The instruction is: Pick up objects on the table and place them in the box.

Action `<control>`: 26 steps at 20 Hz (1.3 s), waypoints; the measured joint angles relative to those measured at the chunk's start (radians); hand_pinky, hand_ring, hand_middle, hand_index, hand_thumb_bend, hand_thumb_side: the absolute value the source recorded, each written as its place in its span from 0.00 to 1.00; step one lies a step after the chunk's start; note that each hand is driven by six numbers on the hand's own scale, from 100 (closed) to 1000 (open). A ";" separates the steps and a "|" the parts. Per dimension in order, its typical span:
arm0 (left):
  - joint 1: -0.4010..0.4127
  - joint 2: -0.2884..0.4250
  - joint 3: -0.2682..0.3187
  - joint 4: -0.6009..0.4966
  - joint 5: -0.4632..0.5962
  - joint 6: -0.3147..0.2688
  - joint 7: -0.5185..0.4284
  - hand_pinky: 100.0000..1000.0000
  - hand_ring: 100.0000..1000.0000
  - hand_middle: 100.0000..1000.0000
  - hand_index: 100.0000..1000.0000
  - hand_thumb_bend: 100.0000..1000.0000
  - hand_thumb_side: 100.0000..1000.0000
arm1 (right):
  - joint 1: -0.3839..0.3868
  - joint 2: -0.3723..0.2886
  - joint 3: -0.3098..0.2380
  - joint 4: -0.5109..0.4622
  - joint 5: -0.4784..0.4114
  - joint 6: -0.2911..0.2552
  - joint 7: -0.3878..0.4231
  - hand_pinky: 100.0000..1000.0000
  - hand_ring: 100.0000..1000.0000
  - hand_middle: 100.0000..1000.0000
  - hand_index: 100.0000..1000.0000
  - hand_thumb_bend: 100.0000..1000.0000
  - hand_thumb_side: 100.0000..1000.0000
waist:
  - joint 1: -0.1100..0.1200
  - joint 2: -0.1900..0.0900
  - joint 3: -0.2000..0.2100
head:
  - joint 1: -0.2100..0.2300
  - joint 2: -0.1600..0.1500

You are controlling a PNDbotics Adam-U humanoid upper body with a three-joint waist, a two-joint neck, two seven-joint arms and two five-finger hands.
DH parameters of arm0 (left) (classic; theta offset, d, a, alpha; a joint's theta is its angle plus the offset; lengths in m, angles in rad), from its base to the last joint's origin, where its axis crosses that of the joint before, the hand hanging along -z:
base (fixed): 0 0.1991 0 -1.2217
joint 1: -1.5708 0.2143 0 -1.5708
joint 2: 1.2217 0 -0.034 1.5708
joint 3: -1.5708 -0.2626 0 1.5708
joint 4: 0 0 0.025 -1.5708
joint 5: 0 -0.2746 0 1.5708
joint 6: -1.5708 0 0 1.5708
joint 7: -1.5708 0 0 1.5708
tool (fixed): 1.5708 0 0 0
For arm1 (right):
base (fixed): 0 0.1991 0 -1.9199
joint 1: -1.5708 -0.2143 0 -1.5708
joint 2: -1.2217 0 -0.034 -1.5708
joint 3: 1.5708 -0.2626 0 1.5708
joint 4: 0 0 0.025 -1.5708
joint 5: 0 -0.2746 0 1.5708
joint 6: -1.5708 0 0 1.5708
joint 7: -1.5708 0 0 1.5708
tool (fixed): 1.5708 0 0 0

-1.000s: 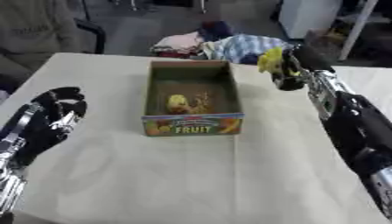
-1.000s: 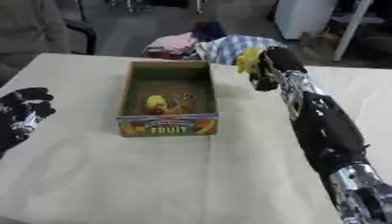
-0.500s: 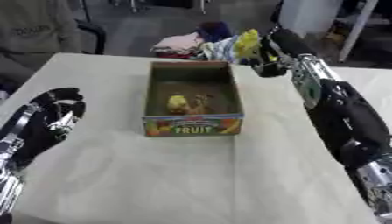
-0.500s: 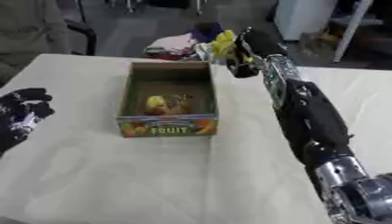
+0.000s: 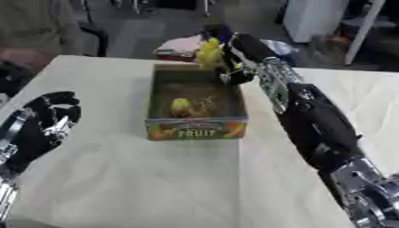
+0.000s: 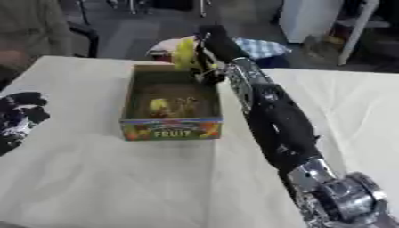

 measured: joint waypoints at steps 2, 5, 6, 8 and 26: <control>0.000 -0.001 -0.001 0.000 0.000 0.000 0.000 0.77 0.63 0.68 0.80 0.21 0.36 | 0.009 0.015 0.004 0.017 0.017 -0.013 0.012 0.59 0.54 0.19 0.29 0.21 0.00 | 0.001 0.000 0.002 | -0.002 -0.001; 0.000 -0.001 -0.001 0.000 0.001 0.001 -0.001 0.77 0.63 0.68 0.80 0.21 0.36 | 0.016 0.024 0.013 0.040 0.031 -0.042 0.045 0.64 0.62 0.37 0.50 0.26 0.02 | 0.001 0.000 0.001 | -0.002 -0.004; 0.000 -0.001 -0.001 0.000 0.001 0.001 -0.001 0.77 0.64 0.68 0.80 0.21 0.36 | 0.017 0.025 0.014 0.045 0.032 -0.052 0.058 0.65 0.65 0.45 0.61 0.28 0.14 | 0.001 0.000 0.000 | -0.002 -0.004; 0.000 -0.001 -0.001 0.000 0.001 0.001 -0.001 0.77 0.64 0.68 0.80 0.21 0.36 | 0.019 0.026 0.015 0.046 0.030 -0.069 0.078 0.67 0.69 0.57 0.72 0.26 0.28 | 0.001 0.000 -0.003 | -0.002 -0.004; 0.004 -0.001 0.003 0.000 0.001 0.000 0.001 0.77 0.64 0.68 0.80 0.21 0.38 | 0.011 -0.083 0.080 -0.180 -0.234 -0.153 0.096 0.74 0.79 0.79 0.84 0.27 0.31 | -0.011 0.000 -0.030 | 0.016 -0.005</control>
